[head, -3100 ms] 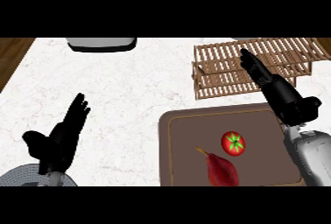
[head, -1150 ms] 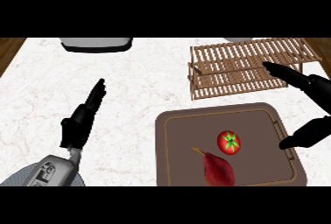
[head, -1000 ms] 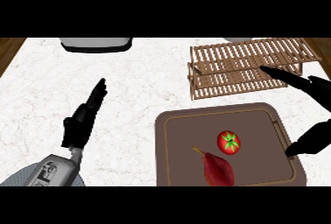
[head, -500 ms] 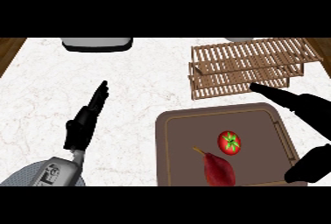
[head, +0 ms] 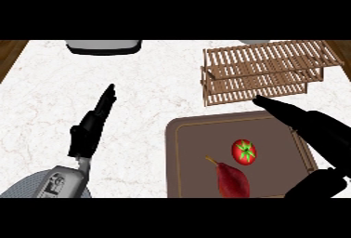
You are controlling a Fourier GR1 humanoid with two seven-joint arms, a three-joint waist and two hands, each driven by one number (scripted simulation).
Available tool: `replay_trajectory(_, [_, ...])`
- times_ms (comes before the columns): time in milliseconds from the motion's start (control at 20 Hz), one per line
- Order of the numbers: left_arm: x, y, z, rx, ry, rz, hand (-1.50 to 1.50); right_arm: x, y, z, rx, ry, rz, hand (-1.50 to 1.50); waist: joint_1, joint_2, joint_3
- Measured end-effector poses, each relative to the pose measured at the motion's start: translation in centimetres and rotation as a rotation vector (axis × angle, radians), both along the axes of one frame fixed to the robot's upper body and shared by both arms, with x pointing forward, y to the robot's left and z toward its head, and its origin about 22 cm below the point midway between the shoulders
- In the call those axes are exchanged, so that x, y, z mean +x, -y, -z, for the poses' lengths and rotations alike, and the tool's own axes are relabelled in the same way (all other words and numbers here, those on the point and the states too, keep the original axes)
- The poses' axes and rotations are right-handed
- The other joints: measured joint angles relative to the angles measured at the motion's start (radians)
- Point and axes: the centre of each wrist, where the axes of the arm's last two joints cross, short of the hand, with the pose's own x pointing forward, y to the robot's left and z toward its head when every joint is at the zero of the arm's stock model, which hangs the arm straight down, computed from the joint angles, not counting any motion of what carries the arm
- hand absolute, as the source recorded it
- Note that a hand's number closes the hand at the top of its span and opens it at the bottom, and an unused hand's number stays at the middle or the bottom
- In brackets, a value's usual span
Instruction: Pick the tomato from the tray and place it in the tiered shelf
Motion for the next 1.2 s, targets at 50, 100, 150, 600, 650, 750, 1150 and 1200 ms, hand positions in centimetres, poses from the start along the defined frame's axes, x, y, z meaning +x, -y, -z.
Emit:
replay_trajectory(50, [-0.1, 0.1, 0.1, 0.0, 0.001, -0.002, 0.0, 0.0, 0.0, 0.3, -0.001, 0.0, 0.004, -1.5, 0.0, 0.0, 0.0])
replay_trajectory(100, [0.0, 0.0, 0.0, 0.003, 0.005, -0.002, 0.0, -0.1, -0.2, 0.5, -0.003, 0.0, 0.007, -1.5, 0.0, 0.0, 0.0])
replay_trajectory(150, [-0.2, 0.2, 0.1, 0.003, 0.003, 0.0, 0.0, -0.4, -0.4, 0.3, -0.005, -0.002, 0.009, -1.5, 0.0, 0.0, 0.0])
replay_trajectory(600, [-0.1, -0.6, -0.3, 0.007, 0.0, -0.001, 0.0, -0.9, -1.4, 1.9, -0.015, -0.016, 0.023, -1.5, 0.001, 0.001, 0.0])
replay_trajectory(650, [-0.3, -0.7, -0.3, 0.005, -0.002, 0.001, 0.0, -0.7, -1.6, 2.0, -0.021, -0.016, 0.028, -1.5, 0.001, 0.001, 0.0])
replay_trajectory(750, [-0.1, -0.4, -0.4, 0.003, -0.003, 0.003, 0.0, -0.4, -1.6, 1.9, -0.03, -0.017, 0.036, -1.5, 0.001, 0.001, 0.0])
replay_trajectory(1150, [0.5, -0.4, -0.1, -0.002, 0.003, 0.001, 0.0, -0.7, -2.2, 3.4, -0.059, -0.027, 0.046, -1.5, 0.0, 0.001, 0.0])
replay_trajectory(1200, [0.5, -0.4, 0.0, -0.001, 0.003, 0.003, 0.0, -0.5, -2.5, 3.5, -0.062, -0.025, 0.047, -1.5, 0.0, 0.001, 0.0])
